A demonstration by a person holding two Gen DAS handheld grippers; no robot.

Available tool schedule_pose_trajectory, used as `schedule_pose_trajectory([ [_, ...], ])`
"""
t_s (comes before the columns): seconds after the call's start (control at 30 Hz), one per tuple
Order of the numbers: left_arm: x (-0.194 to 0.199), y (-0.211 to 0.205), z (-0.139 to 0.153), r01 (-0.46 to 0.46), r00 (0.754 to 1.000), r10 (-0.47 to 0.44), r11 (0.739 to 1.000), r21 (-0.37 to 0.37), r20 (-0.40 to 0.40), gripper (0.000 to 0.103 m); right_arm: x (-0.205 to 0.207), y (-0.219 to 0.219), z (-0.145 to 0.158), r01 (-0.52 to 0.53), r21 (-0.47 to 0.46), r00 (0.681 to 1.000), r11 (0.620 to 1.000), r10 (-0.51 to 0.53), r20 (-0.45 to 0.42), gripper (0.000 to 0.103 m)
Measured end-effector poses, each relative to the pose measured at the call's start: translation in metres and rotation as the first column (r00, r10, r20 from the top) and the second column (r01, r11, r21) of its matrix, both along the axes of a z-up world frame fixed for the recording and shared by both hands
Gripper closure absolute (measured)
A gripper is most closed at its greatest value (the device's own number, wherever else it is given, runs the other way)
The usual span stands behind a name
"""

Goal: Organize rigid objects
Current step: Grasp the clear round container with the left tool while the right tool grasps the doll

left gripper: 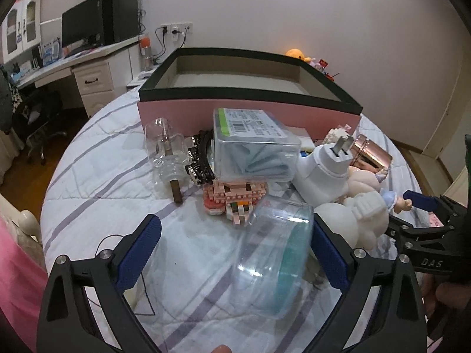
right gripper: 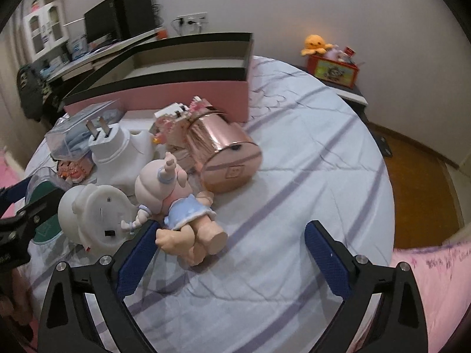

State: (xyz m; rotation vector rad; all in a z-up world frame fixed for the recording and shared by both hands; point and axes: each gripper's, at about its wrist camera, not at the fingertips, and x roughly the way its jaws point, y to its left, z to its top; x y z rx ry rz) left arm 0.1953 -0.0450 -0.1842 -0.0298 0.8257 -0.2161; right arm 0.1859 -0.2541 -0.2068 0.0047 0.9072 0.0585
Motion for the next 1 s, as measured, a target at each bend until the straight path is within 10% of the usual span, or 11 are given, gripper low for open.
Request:
schedule_pose_trajectory([
  [0.7,0.0,-0.001,-0.006,0.076,0.995,-0.079,0.995,-0.064,-0.054,0.066,0.001,0.012,0.006,-0.151,0.048,0.988,0.987,0.152,-0.012,0.022],
  [1.0,-0.002,0.003,-0.005,0.071,0.996,-0.075,0.996,-0.059,-0.052,0.066,0.014,0.018,-0.001,-0.151,0.053,0.989,0.987,0.151,0.001,0.029],
])
